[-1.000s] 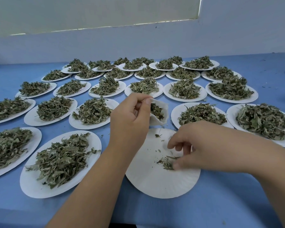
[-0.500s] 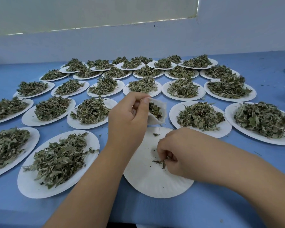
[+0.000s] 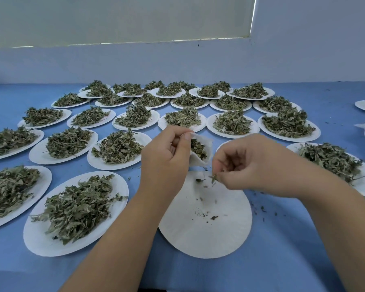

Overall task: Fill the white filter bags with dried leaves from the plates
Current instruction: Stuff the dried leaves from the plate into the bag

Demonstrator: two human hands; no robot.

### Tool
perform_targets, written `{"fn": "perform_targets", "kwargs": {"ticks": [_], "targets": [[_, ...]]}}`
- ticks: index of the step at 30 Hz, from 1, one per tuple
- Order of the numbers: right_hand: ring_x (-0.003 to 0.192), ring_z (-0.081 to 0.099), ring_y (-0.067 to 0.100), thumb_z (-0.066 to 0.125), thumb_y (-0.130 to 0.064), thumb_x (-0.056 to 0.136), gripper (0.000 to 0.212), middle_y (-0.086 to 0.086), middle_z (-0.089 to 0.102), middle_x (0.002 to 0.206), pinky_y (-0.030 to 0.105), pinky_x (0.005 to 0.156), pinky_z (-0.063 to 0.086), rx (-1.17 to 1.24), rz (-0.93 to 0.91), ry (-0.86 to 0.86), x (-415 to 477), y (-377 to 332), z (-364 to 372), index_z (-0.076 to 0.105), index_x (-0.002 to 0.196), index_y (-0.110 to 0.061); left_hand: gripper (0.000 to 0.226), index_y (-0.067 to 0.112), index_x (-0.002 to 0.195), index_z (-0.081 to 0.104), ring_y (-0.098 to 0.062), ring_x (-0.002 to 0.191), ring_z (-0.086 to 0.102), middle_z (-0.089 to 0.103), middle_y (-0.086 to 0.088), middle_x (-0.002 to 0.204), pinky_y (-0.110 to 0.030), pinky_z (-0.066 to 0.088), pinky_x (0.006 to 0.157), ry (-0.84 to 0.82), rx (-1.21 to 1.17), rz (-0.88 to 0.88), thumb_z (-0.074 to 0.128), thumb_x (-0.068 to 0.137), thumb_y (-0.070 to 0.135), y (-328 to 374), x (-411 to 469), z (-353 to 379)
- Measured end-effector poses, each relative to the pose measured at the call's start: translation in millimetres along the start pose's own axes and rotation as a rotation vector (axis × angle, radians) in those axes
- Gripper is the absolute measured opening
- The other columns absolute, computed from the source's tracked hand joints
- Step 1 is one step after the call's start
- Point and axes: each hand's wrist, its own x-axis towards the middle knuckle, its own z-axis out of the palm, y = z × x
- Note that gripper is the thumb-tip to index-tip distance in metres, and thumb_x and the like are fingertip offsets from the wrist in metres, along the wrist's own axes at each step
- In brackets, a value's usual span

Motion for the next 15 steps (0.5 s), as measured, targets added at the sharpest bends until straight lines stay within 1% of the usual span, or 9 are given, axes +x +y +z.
{"fn": "perform_targets", "kwargs": {"ticks": [2, 3, 5, 7, 8, 10, 11, 13, 15], "targets": [[0.055, 0.054, 0.010, 0.068, -0.007, 0.076, 0.015, 0.001, 0.064, 0.066, 0.026, 0.054, 0.048, 0.004, -0.041, 0.095, 4.1, -6.6, -2.0, 0.069, 0.071, -0.022, 0.012, 0.021, 0.089, 0.068, -0.004, 0.049, 0.044, 0.054, 0.014, 0.062, -0.012, 0.034, 0.046, 0.000, -0.018, -0.002, 0.057, 0.093, 0.016, -0.2, -0.1, -0.2], [0.054, 0.054, 0.007, 0.068, -0.008, 0.075, 0.015, 0.000, 0.065, 0.066, 0.024, 0.055, 0.049, -0.023, -0.065, 0.144, 7.1, -10.0, -3.2, 0.069, 0.071, -0.022, 0.012, 0.023, 0.089, 0.068, -0.004, 0.049, 0.044, 0.054, 0.014, 0.061, -0.014, 0.034, 0.046, 0.001, -0.025, -0.004, 0.057, 0.092, 0.019, -0.1, 0.0, -0.1], [0.053, 0.053, -0.001, 0.067, -0.011, 0.075, 0.015, -0.007, 0.065, 0.066, 0.015, 0.054, 0.046, -0.144, -0.081, 0.211, 14.8, -17.3, -4.6, 0.068, 0.069, -0.025, 0.013, 0.025, 0.087, 0.067, -0.005, 0.048, 0.042, 0.054, 0.015, 0.059, -0.017, 0.033, 0.046, -0.002, -0.052, -0.023, 0.055, 0.090, 0.024, 0.4, -0.1, 0.3], [0.061, 0.057, 0.001, 0.067, -0.017, 0.077, 0.013, -0.011, 0.065, 0.066, 0.014, 0.059, 0.047, -0.323, -0.049, 0.206, 24.1, -23.6, -2.5, 0.068, 0.072, -0.029, 0.013, 0.028, 0.086, 0.067, -0.006, 0.049, 0.042, 0.054, 0.014, 0.060, -0.024, 0.035, 0.046, -0.004, -0.076, -0.042, 0.055, 0.089, 0.027, 0.3, -0.1, 0.4], [0.066, 0.059, 0.002, 0.066, -0.019, 0.080, 0.012, -0.011, 0.065, 0.070, 0.016, 0.062, 0.048, -0.409, -0.039, 0.197, 28.9, -24.9, -0.1, 0.069, 0.075, -0.029, 0.013, 0.029, 0.086, 0.067, -0.007, 0.049, 0.042, 0.054, 0.012, 0.060, -0.025, 0.035, 0.047, -0.005, -0.079, -0.046, 0.055, 0.089, 0.027, 0.2, 0.0, 0.2], [0.074, 0.061, 0.007, 0.064, -0.020, 0.085, 0.010, -0.008, 0.067, 0.077, 0.025, 0.071, 0.051, -0.502, -0.040, 0.213, 37.6, -24.1, 7.6, 0.072, 0.085, -0.026, 0.014, 0.027, 0.087, 0.068, -0.006, 0.050, 0.043, 0.058, 0.010, 0.062, -0.024, 0.037, 0.047, -0.009, -0.083, -0.048, 0.055, 0.089, 0.027, -0.3, 0.0, -0.4], [0.077, 0.062, 0.011, 0.063, -0.021, 0.086, 0.010, -0.006, 0.068, 0.080, 0.031, 0.073, 0.052, -0.513, -0.037, 0.232, 40.6, -21.5, 11.6, 0.072, 0.089, -0.024, 0.015, 0.026, 0.087, 0.069, -0.008, 0.051, 0.045, 0.061, 0.008, 0.065, -0.025, 0.039, 0.048, -0.014, -0.093, -0.054, 0.054, 0.089, 0.026, -0.5, 0.2, 0.3], [0.078, 0.062, 0.016, 0.062, -0.022, 0.088, 0.007, -0.003, 0.067, 0.082, 0.036, 0.074, 0.053, -0.479, -0.027, 0.285, 42.6, -15.6, 19.7, 0.068, 0.093, -0.022, 0.016, 0.024, 0.088, 0.070, -0.017, 0.057, 0.054, 0.065, 0.003, 0.070, -0.032, 0.045, 0.053, -0.020, -0.124, -0.086, 0.054, 0.088, 0.027, -0.4, 0.1, 1.5], [0.077, 0.060, 0.015, 0.064, -0.023, 0.087, 0.005, -0.005, 0.063, 0.082, 0.038, 0.072, 0.053, -0.411, -0.044, 0.373, 40.9, -10.0, 23.5, 0.062, 0.091, -0.023, 0.017, 0.025, 0.088, 0.070, -0.016, 0.061, 0.059, 0.067, 0.002, 0.072, -0.031, 0.048, 0.056, -0.032, -0.140, -0.113, 0.054, 0.088, 0.028, 0.1, 0.5, 3.0]]}}
